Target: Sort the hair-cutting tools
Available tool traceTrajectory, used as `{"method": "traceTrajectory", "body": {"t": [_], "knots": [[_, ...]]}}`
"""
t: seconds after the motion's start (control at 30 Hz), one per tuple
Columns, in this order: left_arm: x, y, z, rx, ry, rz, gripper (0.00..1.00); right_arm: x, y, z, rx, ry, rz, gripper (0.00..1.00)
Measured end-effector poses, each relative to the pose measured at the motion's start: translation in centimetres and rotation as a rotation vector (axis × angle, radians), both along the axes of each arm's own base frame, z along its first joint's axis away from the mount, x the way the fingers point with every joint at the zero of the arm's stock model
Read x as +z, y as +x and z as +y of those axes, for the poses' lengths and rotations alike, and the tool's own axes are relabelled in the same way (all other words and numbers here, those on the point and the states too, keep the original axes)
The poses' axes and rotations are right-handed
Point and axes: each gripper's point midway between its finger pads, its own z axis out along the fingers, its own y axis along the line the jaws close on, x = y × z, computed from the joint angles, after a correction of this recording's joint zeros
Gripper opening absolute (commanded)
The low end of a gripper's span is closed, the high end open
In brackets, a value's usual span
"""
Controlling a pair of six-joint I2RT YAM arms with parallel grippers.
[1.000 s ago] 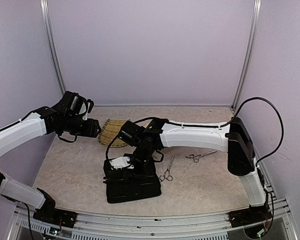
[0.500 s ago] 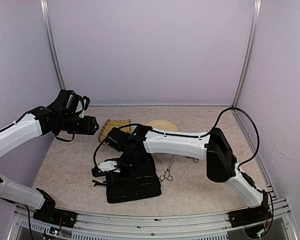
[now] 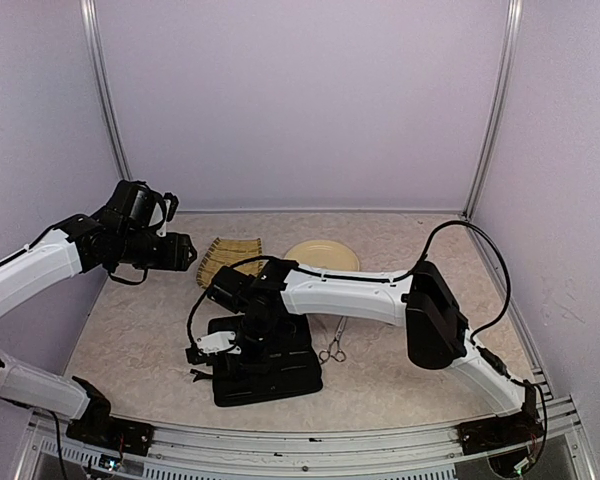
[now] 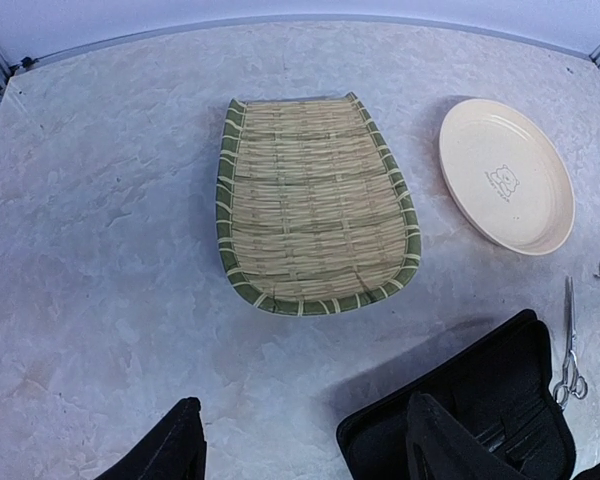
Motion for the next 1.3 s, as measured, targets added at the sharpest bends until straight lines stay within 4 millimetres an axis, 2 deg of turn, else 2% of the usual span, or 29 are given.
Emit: {"method": "traceTrajectory", "body": {"t": [0.47,0.93,1.17,1.3], "knots": [[0.1,0.0,-0.1,-0.002,-0.003,-0.004,0.68,-0.5,1.3,-0.3,-0.038,-0.039,-0.070,0.00],[0.0,0.1,-0.2,-0.003,-0.002,-0.004,0.68,-0.9,0.9,-1.4,-0.060,-0.106,-0.076,0.00],[-0.4,0.1,-0.5,-0.009,0.004,0.008,0.68,-1.5,1.2,-1.8,-0.107,-0.139,-0.085,0.04],[-0.6,0.0,-0.7,-0.012,0.007,0.012,0.68,-1.6,1.5,-1.8,-0.130,-0.148,-0.094,0.16]]}}
